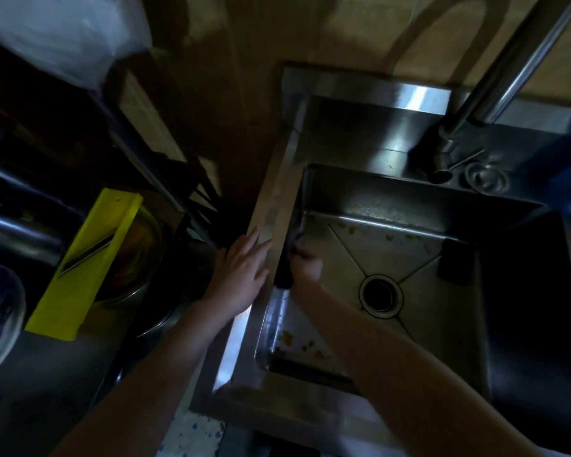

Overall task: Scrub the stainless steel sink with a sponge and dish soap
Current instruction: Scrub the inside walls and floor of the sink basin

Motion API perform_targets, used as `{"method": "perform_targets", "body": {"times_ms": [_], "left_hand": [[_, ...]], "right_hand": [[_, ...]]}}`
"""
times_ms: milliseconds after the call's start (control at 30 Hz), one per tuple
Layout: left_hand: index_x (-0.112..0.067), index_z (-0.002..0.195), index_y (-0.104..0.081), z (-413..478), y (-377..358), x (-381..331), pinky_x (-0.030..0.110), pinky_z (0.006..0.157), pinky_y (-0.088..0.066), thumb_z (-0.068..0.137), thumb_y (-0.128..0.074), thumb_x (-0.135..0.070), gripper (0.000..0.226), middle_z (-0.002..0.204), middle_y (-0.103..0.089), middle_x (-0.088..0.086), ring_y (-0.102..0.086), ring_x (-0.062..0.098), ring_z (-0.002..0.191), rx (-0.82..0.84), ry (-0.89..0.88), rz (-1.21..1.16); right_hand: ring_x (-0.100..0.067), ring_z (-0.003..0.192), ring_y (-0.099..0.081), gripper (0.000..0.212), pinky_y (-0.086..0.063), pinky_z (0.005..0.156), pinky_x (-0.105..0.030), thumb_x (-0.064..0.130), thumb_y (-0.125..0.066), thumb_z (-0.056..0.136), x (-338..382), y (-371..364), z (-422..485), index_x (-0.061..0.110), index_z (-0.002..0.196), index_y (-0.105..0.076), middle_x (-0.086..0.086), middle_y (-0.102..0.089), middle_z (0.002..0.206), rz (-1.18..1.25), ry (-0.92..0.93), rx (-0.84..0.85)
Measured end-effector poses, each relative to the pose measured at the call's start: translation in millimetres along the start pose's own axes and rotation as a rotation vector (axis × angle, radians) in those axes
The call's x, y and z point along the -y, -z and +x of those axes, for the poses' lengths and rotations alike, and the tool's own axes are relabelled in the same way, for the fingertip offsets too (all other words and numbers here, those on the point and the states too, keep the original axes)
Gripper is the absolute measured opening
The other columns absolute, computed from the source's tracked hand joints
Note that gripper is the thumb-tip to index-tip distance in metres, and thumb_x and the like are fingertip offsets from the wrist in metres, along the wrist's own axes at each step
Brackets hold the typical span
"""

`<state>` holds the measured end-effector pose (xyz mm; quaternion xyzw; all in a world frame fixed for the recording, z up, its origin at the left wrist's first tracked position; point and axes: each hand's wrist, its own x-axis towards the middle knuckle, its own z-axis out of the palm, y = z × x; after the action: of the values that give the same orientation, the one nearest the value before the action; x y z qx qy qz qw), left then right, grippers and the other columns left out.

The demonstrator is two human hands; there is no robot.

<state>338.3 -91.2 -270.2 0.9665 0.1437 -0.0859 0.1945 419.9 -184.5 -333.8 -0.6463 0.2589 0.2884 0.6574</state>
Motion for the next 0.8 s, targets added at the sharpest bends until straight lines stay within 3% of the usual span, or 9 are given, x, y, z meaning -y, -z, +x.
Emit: {"method": "perform_targets", "body": {"times_ms": [100,200,333,433,567,667,800], "left_hand": [[-0.024,0.138,-0.041,3.1,3.3,1.0,0.049,0.109,-0.027,0.090,-0.053,-0.025,0.049,0.158,-0.015,0.002,-0.023,0.024,0.142,-0.001,-0.034,-0.036],[-0.023,0.136,-0.043,5.3,4.8,-0.2,0.049,0.108,-0.029,0.092,-0.051,-0.025,0.045,0.157,-0.018,-0.001,-0.023,0.021,0.141,-0.005,-0.058,-0.046],[-0.024,0.140,-0.039,8.3,5.3,-0.9,0.048,0.111,-0.025,0.090,-0.054,-0.021,0.052,0.157,-0.017,0.000,-0.020,0.022,0.143,-0.025,-0.022,-0.030],[-0.025,0.141,-0.037,12.8,4.5,-3.1,0.050,0.109,-0.027,0.092,-0.052,-0.021,0.051,0.157,-0.017,0.000,-0.019,0.020,0.144,-0.005,-0.019,-0.016],[-0.027,0.141,-0.037,16.9,4.0,-4.3,0.049,0.109,-0.028,0.093,-0.051,-0.022,0.050,0.157,-0.018,-0.001,-0.018,0.018,0.143,0.000,-0.027,-0.002],[-0.027,0.140,-0.037,19.0,2.6,-5.3,0.048,0.109,-0.029,0.093,-0.051,-0.024,0.049,0.156,-0.018,-0.002,-0.019,0.018,0.143,0.003,-0.042,0.001],[-0.027,0.140,-0.038,21.8,0.9,-3.8,0.049,0.111,-0.024,0.093,-0.051,-0.024,0.049,0.157,-0.017,-0.004,-0.019,0.017,0.143,0.013,-0.030,-0.038]], "right_hand": [[-0.027,0.109,-0.062,0.039,-0.054,0.085,-0.027,-0.006,-0.053,0.088,57.5,-10.9,28.7,0.004,0.126,-0.058,-0.014,-0.063,0.121,0.051,0.133,0.062],[-0.021,0.092,-0.065,0.041,-0.055,0.073,-0.025,-0.004,-0.052,0.090,75.5,-11.6,45.0,0.009,0.129,-0.055,-0.009,-0.061,0.112,0.077,0.126,0.124],[-0.031,0.114,-0.060,0.037,-0.048,0.099,-0.036,-0.002,-0.058,0.088,18.2,-6.4,44.1,0.002,0.124,-0.059,-0.019,-0.063,0.122,-0.065,0.112,0.066],[-0.026,0.111,-0.061,0.029,-0.050,0.096,-0.034,0.010,-0.056,0.090,-47.7,15.4,16.9,0.009,0.118,-0.062,-0.013,-0.065,0.119,-0.312,0.000,0.142],[-0.028,0.116,-0.058,0.031,-0.044,0.102,-0.033,-0.001,-0.054,0.088,-101.7,28.9,-10.3,0.004,0.117,-0.065,-0.016,-0.065,0.119,-0.350,-0.130,0.070],[-0.031,0.114,-0.059,0.034,-0.044,0.104,-0.034,-0.006,-0.050,0.086,-85.6,21.2,-4.7,0.004,0.114,-0.067,-0.018,-0.066,0.118,-0.314,-0.163,-0.022],[-0.033,0.113,-0.060,0.031,-0.047,0.099,-0.035,-0.005,-0.055,0.086,-10.1,2.0,34.1,-0.004,0.116,-0.064,-0.024,-0.064,0.119,-0.231,0.023,0.002]]}}
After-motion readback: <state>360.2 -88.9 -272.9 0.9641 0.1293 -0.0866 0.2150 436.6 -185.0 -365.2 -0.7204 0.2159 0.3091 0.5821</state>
